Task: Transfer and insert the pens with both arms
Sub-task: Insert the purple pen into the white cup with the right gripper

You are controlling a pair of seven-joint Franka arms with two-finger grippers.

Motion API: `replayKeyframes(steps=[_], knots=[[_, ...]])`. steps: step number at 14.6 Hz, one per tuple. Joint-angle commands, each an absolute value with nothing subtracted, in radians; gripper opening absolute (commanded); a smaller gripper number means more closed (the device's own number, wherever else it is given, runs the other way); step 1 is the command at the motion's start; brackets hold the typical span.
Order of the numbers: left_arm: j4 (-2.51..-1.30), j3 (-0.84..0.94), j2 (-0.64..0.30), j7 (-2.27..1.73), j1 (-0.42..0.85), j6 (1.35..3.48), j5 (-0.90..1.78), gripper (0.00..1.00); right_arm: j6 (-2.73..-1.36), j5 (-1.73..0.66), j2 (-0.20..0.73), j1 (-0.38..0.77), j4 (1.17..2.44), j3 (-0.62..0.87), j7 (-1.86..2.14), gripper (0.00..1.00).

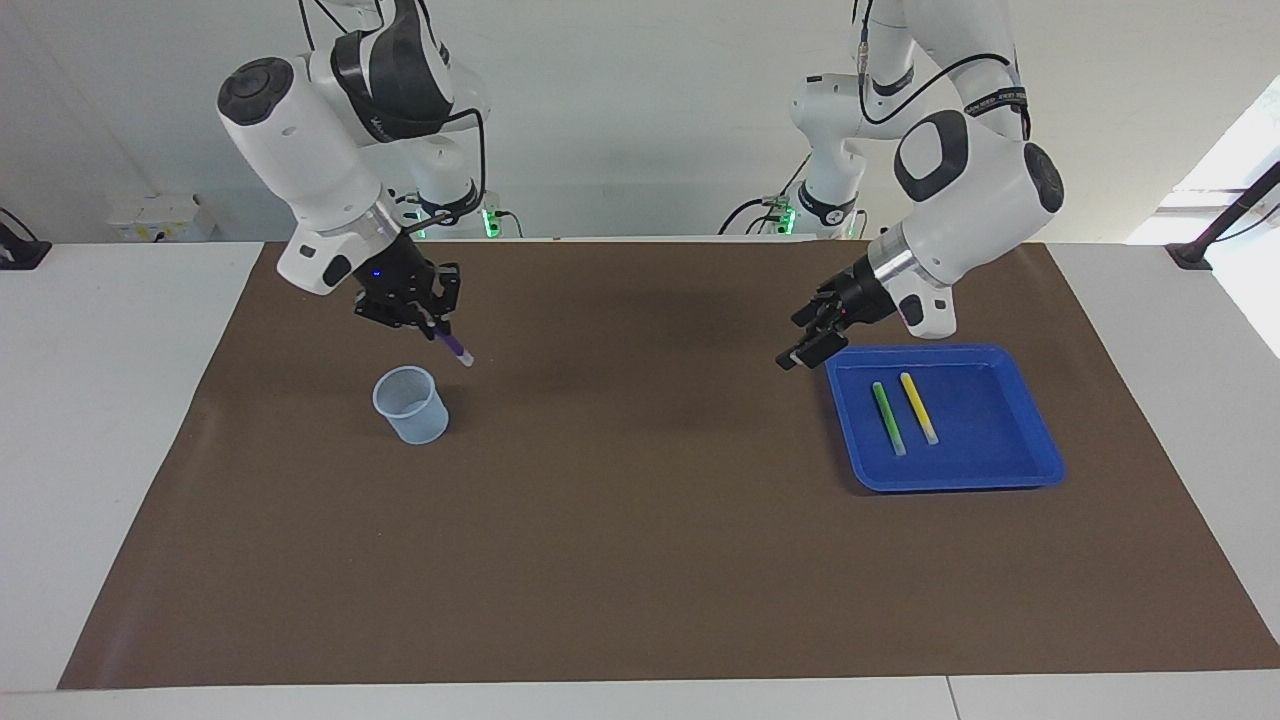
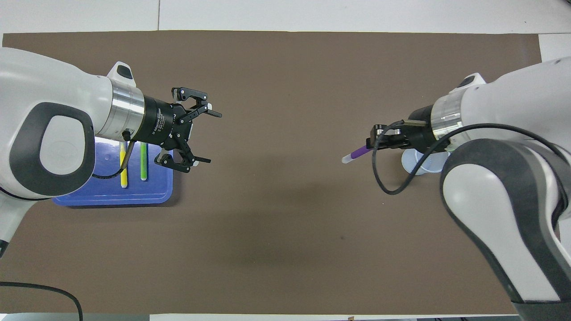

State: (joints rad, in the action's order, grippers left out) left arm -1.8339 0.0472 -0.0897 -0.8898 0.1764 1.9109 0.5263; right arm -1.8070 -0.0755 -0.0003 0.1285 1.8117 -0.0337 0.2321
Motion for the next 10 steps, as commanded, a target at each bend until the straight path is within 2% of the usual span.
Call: replayKeyframes(steps=[1,6,10], knots=[[-1.878,0.049,-0.069,-0.599,0.068,1.919,0.459,1.0,-1.813,0.028,0.009,0.086,1.804,-0.018,0.342,0.0],[-1.899,0.049,-0.119,-0.174,-0.011,1.989,0.211,1.0,-1.939,0.014,0.009,0.048,1.917,-0.017,0.339,0.0],[-1.992,0.049,-0.133,0.134,-0.063,2.13,0.135,1.0,-1.977,-0.021,0.026,0.058,1.937,-0.015,0.249,0.0]])
